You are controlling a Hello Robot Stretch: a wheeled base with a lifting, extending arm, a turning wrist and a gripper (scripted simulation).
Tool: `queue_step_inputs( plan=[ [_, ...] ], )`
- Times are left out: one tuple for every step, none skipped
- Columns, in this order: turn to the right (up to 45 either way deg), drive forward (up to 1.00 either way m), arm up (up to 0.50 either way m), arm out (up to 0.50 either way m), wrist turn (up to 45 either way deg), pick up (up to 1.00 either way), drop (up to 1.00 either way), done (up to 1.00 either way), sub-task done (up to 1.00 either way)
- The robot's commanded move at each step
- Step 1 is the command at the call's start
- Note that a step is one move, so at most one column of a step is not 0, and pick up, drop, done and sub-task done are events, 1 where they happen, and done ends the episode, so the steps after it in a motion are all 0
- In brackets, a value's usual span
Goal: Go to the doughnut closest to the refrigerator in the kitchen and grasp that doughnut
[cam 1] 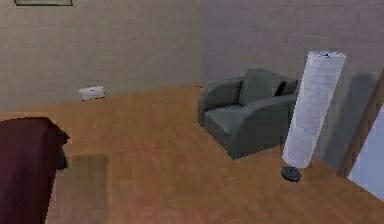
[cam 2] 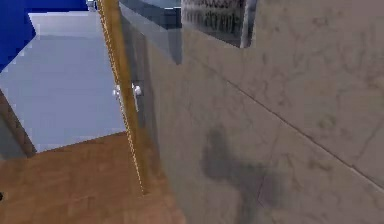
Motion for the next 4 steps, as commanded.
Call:
queue_step_inputs(
  plan=[
    [0.0,0.35,0.00,0.00,0.0,0.00,0.00,0.00,0.00],
    [-18.0,0.00,0.00,0.00,0.0,0.00,0.00,0.00,0.00],
    [0.0,1.00,0.00,0.00,0.0,0.00,0.00,0.00,0.00],
    [0.0,0.90,0.00,0.00,0.0,0.00,0.00,0.00,0.00]
  ],
)
